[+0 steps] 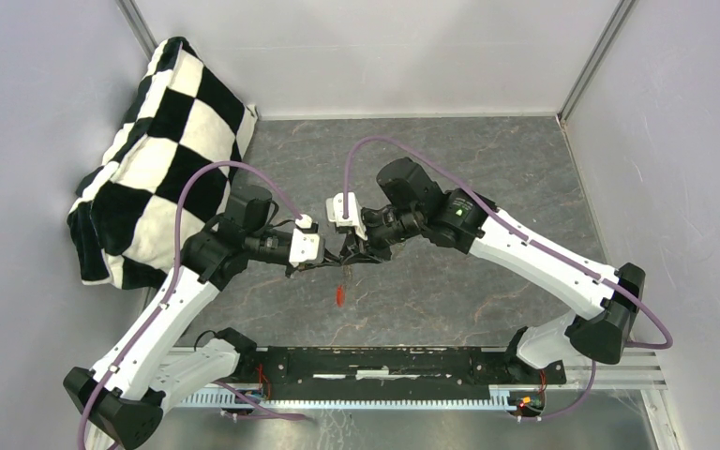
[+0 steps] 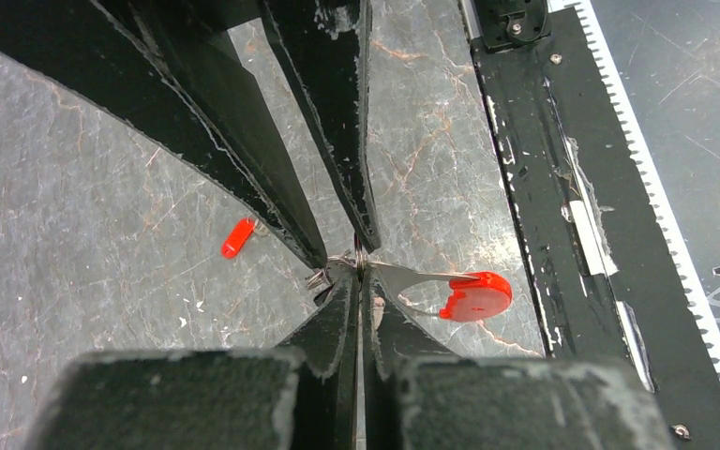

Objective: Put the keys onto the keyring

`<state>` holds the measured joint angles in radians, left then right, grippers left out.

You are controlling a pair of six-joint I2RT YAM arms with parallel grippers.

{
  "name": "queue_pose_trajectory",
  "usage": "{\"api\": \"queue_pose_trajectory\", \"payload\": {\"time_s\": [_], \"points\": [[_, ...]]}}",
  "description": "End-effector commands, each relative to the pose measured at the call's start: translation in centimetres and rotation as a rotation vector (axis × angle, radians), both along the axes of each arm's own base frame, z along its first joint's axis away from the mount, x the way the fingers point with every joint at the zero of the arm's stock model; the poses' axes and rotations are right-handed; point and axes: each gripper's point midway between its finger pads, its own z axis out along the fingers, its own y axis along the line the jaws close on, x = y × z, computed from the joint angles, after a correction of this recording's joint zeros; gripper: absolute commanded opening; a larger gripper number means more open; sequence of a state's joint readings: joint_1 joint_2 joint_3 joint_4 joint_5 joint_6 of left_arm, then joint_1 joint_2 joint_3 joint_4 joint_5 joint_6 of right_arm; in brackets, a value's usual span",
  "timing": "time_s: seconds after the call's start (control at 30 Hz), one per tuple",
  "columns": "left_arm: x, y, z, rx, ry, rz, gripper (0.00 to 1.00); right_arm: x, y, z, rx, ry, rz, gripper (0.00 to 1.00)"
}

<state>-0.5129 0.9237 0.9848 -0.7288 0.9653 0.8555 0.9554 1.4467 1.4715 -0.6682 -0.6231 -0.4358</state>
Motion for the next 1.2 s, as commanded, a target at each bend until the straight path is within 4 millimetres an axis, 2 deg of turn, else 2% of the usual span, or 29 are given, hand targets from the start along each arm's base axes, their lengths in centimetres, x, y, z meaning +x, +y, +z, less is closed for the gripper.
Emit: {"api": "queue_pose_trajectory", "payload": {"time_s": [0.0,0.23,0.4,0.47,0.5,0.53,0.57,0.7,0.8,1.0,1.17], "points": [[0.1,-0.3,2.2,-0.036,-0.084,-0.028,0.02,0.6,0.5,1.5,0.031,-0.042,-0.023,0.27],[0.1,-0.3,2.6,-0.042,-0.099,-0.032,0.02,0.9,0.6,0.6,0.000,-0.031,-0.039,0.27],[-0.1,-0.2,2.6,-0.045,-0.095,-0.034,0.02,1.5,0.8,1.7,0.038,-0.063,-0.066,0.03],[-0.2,-0.2,2.6,-0.046,-0.091,-0.034,0.02,1.7,0.8,2.1,0.057,-0.076,-0.084,0.01],[-0.2,-0.2,2.6,-0.046,-0.088,-0.034,0.08,1.9,0.7,2.5,0.074,-0.084,-0.098,0.00],[-0.2,-0.2,2.6,-0.046,-0.090,-0.031,0.24,1.8,0.7,2.9,0.095,-0.089,-0.104,0.00],[-0.2,-0.2,2.6,-0.044,-0.088,-0.027,0.35,1.7,0.6,3.2,0.119,-0.093,-0.104,0.00],[0.2,0.1,2.4,-0.032,-0.110,0.004,0.56,1.1,0.4,4.3,0.221,-0.077,-0.102,0.01],[0.6,0.2,2.3,-0.053,-0.126,0.041,0.57,0.7,0.2,5.2,0.342,-0.047,-0.107,0.00],[0.6,-0.2,3.6,-0.178,-0.102,0.107,0.60,-0.7,-0.6,7.5,0.608,0.004,-0.107,0.00],[0.5,-0.8,3.5,-0.199,-0.035,0.096,0.60,-1.3,-0.8,8.6,0.698,0.045,-0.103,0.00]]}}
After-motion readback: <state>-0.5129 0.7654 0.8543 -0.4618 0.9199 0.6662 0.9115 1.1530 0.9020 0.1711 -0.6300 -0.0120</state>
